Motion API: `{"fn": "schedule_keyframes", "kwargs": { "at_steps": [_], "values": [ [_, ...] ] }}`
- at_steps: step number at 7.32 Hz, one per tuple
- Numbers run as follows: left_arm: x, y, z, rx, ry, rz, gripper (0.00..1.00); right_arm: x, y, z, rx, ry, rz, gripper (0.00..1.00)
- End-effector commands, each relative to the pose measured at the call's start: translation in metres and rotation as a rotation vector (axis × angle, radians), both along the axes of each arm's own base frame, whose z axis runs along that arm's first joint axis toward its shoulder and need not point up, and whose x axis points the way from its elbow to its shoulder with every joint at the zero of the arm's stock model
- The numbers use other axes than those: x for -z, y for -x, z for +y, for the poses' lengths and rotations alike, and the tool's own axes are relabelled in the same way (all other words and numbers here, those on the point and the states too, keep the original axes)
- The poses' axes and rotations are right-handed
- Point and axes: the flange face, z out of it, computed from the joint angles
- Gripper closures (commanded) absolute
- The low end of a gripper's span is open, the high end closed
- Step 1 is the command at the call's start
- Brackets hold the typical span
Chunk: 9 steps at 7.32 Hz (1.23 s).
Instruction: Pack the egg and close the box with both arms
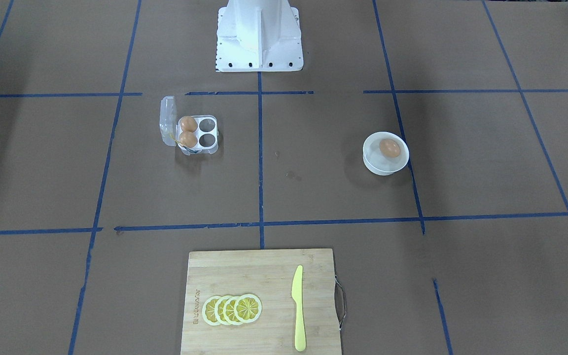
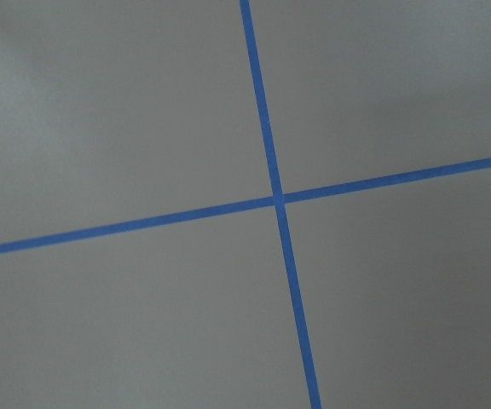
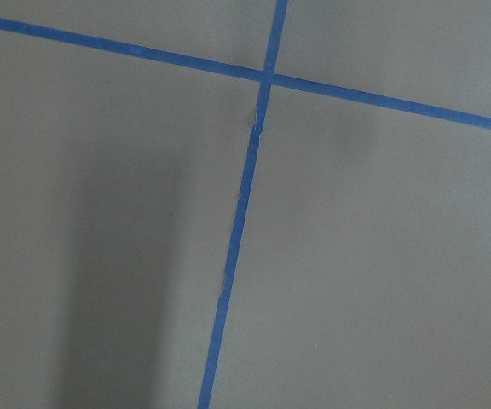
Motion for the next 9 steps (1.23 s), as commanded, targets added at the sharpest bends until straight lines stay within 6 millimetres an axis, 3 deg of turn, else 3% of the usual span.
{"fn": "schedule_keyframes", "kwargs": {
  "at_steps": [1,2,3,5,6,7,8,9],
  "values": [
    [-0.002,0.000,-0.012,0.000,-0.129,-0.002,0.00,0.028,0.000,-0.027,0.000,-0.065,0.000,0.00],
    [0.007,0.000,-0.014,-0.001,-0.204,-0.004,0.00,0.046,0.000,-0.048,-0.002,-0.119,0.006,0.00],
    [0.016,0.000,-0.017,-0.001,-0.293,-0.008,0.00,0.050,0.000,-0.055,-0.009,-0.133,0.001,0.00],
    [0.023,0.000,-0.029,0.000,-0.513,-0.019,0.00,0.055,0.000,-0.058,-0.012,-0.174,0.001,0.00],
    [0.032,-0.001,-0.038,0.022,-0.518,0.000,0.00,0.057,0.001,-0.059,-0.013,-0.179,-0.002,0.00],
    [0.032,-0.003,-0.038,0.064,-0.483,0.027,0.00,0.058,0.001,-0.060,-0.013,-0.187,-0.010,0.00],
    [0.045,-0.005,-0.036,0.058,-0.532,0.030,0.00,0.062,0.004,-0.060,-0.011,-0.204,-0.045,0.00],
    [0.052,-0.055,-0.034,-0.027,-0.563,0.063,0.00,0.064,0.006,-0.060,-0.008,-0.211,-0.052,0.00]
  ]
}}
